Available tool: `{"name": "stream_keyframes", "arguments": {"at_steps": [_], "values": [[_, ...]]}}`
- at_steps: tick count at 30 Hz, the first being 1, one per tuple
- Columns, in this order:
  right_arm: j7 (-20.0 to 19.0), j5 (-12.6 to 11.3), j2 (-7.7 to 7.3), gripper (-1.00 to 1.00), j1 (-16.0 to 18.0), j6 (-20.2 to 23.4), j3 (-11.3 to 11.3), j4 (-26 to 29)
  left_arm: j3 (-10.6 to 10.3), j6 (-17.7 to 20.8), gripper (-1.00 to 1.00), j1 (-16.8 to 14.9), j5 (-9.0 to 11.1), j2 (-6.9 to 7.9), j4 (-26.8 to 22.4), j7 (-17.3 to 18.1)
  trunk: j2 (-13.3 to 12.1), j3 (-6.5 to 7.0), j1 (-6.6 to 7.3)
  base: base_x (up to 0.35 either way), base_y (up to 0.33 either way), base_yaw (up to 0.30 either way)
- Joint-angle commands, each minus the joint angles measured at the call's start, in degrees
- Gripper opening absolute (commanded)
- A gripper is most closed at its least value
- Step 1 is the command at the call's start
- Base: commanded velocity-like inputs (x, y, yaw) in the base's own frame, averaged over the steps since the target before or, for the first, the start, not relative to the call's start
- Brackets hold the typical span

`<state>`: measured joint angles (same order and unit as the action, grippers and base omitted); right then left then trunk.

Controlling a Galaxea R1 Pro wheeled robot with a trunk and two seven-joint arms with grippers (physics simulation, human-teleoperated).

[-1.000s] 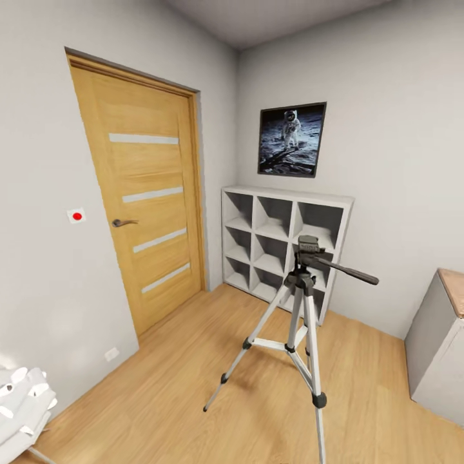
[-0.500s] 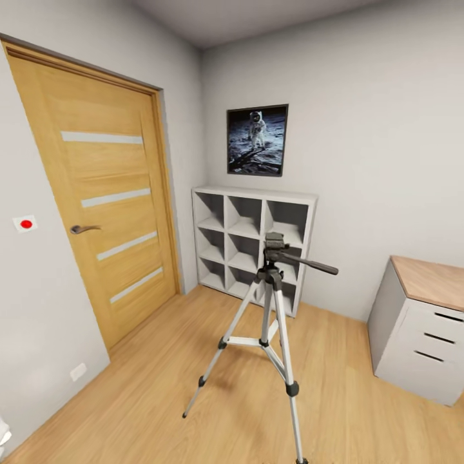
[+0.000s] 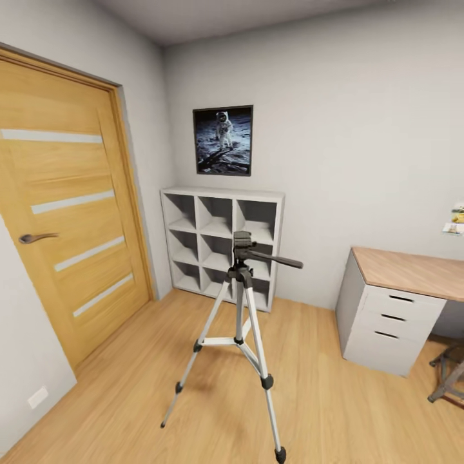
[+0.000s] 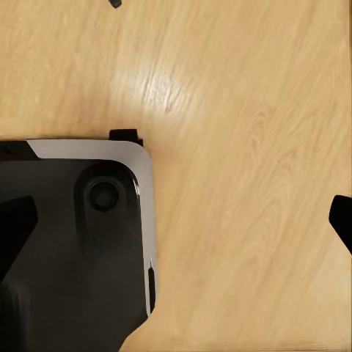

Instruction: Attach the digital camera to the camera tripod in the bedroom.

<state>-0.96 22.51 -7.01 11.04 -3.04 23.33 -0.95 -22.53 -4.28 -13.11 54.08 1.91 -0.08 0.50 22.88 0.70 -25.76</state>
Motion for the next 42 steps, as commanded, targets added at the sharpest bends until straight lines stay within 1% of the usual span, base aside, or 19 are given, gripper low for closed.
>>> {"name": "stream_keyframes", "arguments": {"at_steps": [1,13,17,29,42], "values": [[-0.10,0.43,-0.02,1.00,0.04,-0.21,0.49,-0.10,-0.50,-0.11,-1.00,0.01,0.41,0.01,-0.01,0.03,0.04,-0.02,-0.02,0.000,0.000,-0.299],[-0.10,0.43,-0.02,1.00,0.04,-0.21,0.49,-0.10,-0.49,-0.11,-1.00,0.01,0.41,0.02,-0.07,0.03,0.04,-0.02,-0.02,0.000,0.000,-0.293],[-0.10,0.43,-0.02,1.00,0.04,-0.20,0.49,-0.10,-0.46,-0.11,-1.00,0.01,0.41,0.02,-0.04,0.03,0.04,-0.02,-0.02,0.000,0.000,-0.199],[-0.49,0.51,-0.28,1.00,0.04,-0.04,0.41,-0.10,-0.48,-0.11,-1.00,0.01,0.41,0.02,-0.01,0.03,0.04,-0.02,-0.02,0.019,0.000,-0.030],[-0.74,0.51,-0.46,1.00,0.04,-0.03,0.38,-0.10,-0.41,-0.11,-1.00,0.01,0.41,0.03,-0.04,0.03,0.04,-0.02,-0.02,0.279,0.000,0.000]]}}
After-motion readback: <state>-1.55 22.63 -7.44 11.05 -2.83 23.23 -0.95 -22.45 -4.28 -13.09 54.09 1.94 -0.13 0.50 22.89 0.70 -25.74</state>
